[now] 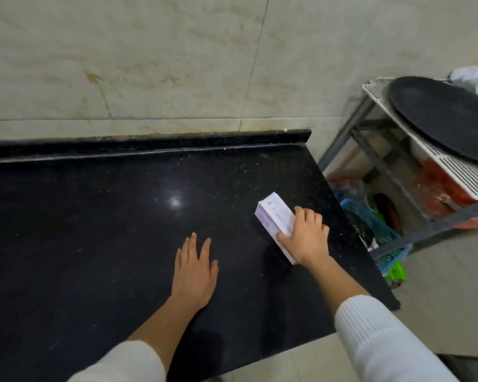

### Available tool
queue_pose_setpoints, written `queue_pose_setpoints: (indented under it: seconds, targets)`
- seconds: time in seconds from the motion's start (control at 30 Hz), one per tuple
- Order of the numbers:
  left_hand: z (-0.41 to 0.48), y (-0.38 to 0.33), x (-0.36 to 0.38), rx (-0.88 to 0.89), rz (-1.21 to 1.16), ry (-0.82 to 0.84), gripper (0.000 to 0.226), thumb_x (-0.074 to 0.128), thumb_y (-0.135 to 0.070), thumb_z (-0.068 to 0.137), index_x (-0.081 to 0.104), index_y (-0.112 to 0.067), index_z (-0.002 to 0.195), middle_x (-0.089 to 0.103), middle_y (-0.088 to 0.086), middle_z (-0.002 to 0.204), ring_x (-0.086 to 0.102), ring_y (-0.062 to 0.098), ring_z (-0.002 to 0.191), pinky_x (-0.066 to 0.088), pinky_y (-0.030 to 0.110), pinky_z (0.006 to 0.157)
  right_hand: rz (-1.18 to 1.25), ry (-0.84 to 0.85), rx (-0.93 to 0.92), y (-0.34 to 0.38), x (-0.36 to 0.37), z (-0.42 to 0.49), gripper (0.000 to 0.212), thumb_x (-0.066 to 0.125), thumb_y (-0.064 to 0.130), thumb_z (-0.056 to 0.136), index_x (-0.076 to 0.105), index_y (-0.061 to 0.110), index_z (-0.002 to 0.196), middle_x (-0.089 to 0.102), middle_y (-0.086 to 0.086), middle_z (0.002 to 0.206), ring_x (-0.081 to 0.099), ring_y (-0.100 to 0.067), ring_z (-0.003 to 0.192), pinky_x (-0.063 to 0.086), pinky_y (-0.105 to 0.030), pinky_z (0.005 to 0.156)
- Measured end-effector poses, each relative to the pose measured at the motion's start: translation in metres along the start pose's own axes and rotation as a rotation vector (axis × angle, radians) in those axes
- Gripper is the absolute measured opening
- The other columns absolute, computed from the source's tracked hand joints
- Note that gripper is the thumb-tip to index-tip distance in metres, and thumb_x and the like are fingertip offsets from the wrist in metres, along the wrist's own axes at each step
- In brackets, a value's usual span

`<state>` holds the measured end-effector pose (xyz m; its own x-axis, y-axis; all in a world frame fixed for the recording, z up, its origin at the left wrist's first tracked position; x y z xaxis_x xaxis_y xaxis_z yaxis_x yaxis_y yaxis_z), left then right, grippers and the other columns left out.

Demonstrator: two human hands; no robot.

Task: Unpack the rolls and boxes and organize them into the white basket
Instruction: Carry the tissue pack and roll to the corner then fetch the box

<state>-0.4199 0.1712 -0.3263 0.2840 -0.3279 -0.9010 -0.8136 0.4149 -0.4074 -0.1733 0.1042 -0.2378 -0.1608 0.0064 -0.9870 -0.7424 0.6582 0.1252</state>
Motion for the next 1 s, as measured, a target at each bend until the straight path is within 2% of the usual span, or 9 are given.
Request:
queue_pose_setpoints:
  seconds: [0.07,0.13,0.27,0.33,0.47,0.53,0.63,0.77,1.0]
  targets:
    - [0.0,0.003,0.006,0.007,0.021,-0.019,0.059,0.027,-0.042,0.1,0.01,-0.021,0.154,0.0,0.012,0.162,0.0,0.028,0.15,0.002,0.041,0.121,0.033,0.117,0.098,-0.015,0.013,0.005,0.08,0.058,0.057,0.079,0.03,0.012,0.139,0.043,-0.011,0.138,0.038,-0.033,0.127,0.035,-0.05,0.101]
    - [-0.001,0.005,0.01,0.017,0.029,-0.033,0.06,0.024,-0.044,0.1,0.008,-0.023,0.154,-0.001,0.011,0.163,-0.002,0.026,0.15,-0.001,0.04,0.121,0.056,0.21,0.13,-0.021,0.027,0.005,0.072,0.061,0.056,0.078,0.034,0.012,0.128,0.049,-0.013,0.13,0.048,-0.036,0.118,0.043,-0.049,0.094]
    - [-0.002,0.006,0.014,0.026,0.078,-0.027,0.061,0.018,-0.047,0.099,0.002,-0.023,0.153,-0.004,0.011,0.163,-0.004,0.025,0.15,-0.004,0.039,0.12,0.134,0.209,0.143,-0.024,0.033,-0.001,0.058,0.066,0.049,0.078,0.036,0.013,0.113,0.054,-0.013,0.12,0.056,-0.034,0.104,0.042,-0.037,0.072]
    - [0.0,0.005,0.015,0.015,0.05,0.002,0.062,0.02,-0.047,0.1,0.001,-0.023,0.154,-0.006,0.011,0.162,-0.006,0.024,0.15,-0.006,0.039,0.12,0.164,0.214,0.12,-0.018,0.033,-0.004,0.055,0.066,0.05,0.077,0.037,0.015,0.109,0.056,-0.01,0.117,0.057,-0.03,0.099,0.041,-0.035,0.068]
    - [0.001,0.007,0.009,0.044,-0.031,0.115,0.065,0.027,-0.046,0.1,-0.003,-0.024,0.153,-0.016,0.008,0.161,-0.015,0.022,0.148,-0.008,0.037,0.119,0.245,0.269,0.052,0.014,0.034,-0.01,0.056,0.068,0.052,0.074,0.039,0.018,0.108,0.057,-0.005,0.11,0.058,-0.025,0.094,0.052,-0.04,0.07]
    - [-0.008,0.012,-0.003,0.013,-0.12,0.101,0.066,0.031,-0.045,0.1,-0.001,-0.023,0.153,-0.015,0.006,0.161,-0.012,0.022,0.149,-0.003,0.036,0.119,0.286,0.304,-0.01,0.041,0.036,-0.013,0.058,0.07,0.051,0.072,0.04,0.018,0.11,0.056,-0.002,0.107,0.059,-0.024,0.094,0.055,-0.042,0.073]
    - [-0.034,0.035,-0.04,-0.097,-0.222,-0.071,0.065,0.038,-0.039,0.1,0.006,-0.022,0.154,-0.008,0.006,0.162,-0.003,0.023,0.149,0.008,0.035,0.12,0.351,0.367,-0.147,0.097,0.043,-0.02,0.061,0.073,0.051,0.07,0.04,0.02,0.111,0.054,0.002,0.105,0.057,-0.02,0.093,0.055,-0.038,0.07]
    - [-0.082,0.094,-0.09,-0.253,-0.18,-0.228,0.072,0.047,-0.032,0.096,0.006,-0.019,0.153,-0.003,0.008,0.162,0.0,0.024,0.149,0.011,0.035,0.119,0.335,0.506,-0.361,0.187,0.06,-0.056,0.061,0.074,0.053,0.066,0.041,0.023,0.108,0.056,0.002,0.105,0.056,-0.018,0.089,0.046,-0.031,0.061]
    - [-0.189,0.217,-0.168,-0.472,-0.053,-0.399,0.092,0.062,-0.023,0.083,0.001,-0.026,0.152,0.0,0.002,0.162,0.0,0.023,0.15,0.012,0.037,0.12,0.245,0.649,-0.685,0.343,0.076,-0.168,0.06,0.072,0.054,0.062,0.043,0.022,0.103,0.057,0.003,0.098,0.056,-0.01,0.077,0.045,-0.027,0.056]
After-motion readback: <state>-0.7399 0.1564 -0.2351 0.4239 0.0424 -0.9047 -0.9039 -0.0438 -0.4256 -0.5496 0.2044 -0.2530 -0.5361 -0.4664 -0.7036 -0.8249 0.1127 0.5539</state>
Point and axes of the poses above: each hand's wrist, its own z-axis towards the middle knuckle, its own x-axis out of the palm, y = z × x, the point moved 8 cm from there along z, towards the middle knuckle
